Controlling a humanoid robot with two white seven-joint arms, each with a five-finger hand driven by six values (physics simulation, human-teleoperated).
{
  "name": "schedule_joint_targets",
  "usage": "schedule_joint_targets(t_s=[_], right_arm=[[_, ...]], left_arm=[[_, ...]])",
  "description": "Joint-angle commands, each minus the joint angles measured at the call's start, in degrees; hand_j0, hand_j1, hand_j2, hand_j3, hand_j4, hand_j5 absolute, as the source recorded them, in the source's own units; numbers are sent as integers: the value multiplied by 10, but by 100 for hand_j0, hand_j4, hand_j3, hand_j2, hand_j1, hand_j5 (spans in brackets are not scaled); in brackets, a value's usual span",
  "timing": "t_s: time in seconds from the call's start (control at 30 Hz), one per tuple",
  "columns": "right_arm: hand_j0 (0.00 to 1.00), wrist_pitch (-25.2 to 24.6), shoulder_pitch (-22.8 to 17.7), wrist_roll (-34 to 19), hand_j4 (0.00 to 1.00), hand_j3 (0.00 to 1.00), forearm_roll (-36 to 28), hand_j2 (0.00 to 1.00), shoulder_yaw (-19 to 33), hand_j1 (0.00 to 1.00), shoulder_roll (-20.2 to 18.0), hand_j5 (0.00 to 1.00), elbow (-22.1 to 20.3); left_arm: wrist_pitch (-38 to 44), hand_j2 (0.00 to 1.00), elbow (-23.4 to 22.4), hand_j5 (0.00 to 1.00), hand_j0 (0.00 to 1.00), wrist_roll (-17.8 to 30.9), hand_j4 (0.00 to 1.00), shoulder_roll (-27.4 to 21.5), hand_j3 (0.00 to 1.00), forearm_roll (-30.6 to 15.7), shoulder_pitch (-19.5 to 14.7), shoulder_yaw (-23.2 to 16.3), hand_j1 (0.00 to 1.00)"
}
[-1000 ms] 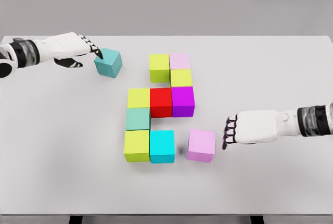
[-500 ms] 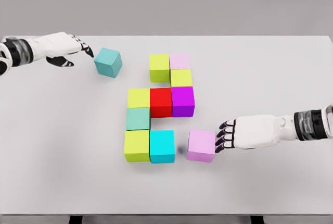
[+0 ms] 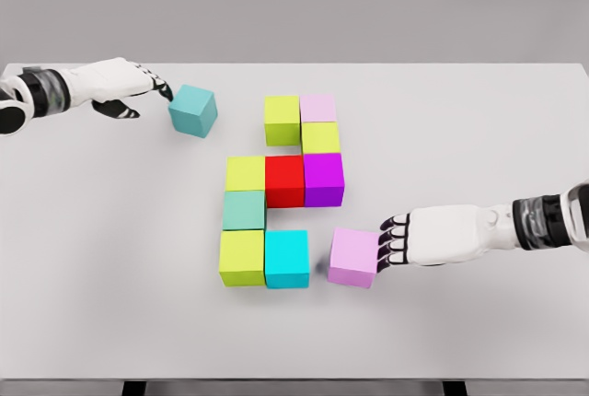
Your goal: Assemble the squares on the desktop into the number 2
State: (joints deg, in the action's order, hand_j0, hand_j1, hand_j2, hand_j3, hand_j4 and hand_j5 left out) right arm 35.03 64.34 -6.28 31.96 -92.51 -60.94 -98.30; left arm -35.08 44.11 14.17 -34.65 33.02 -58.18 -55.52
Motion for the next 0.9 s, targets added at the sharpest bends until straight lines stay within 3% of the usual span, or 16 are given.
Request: schedule_joint_targets(t_s=[0.0, 0.5, 0.87], right_arm=[[93, 0, 0, 0, 93, 93, -3, 93, 1, 93, 2, 93, -1], [93, 0, 1, -3, 93, 93, -8, 93, 7, 93, 13, 93, 1], [93, 0, 1, -5, 93, 93, -10, 93, 14, 93, 17, 93, 2]], left_arm=[[1, 72, 3, 72, 72, 0, 72, 1, 72, -3, 0, 1, 72], [1, 72, 62, 72, 72, 0, 72, 1, 72, -3, 8, -4, 72], [1, 73, 70, 73, 73, 0, 73, -2, 73, -3, 9, -13, 73]])
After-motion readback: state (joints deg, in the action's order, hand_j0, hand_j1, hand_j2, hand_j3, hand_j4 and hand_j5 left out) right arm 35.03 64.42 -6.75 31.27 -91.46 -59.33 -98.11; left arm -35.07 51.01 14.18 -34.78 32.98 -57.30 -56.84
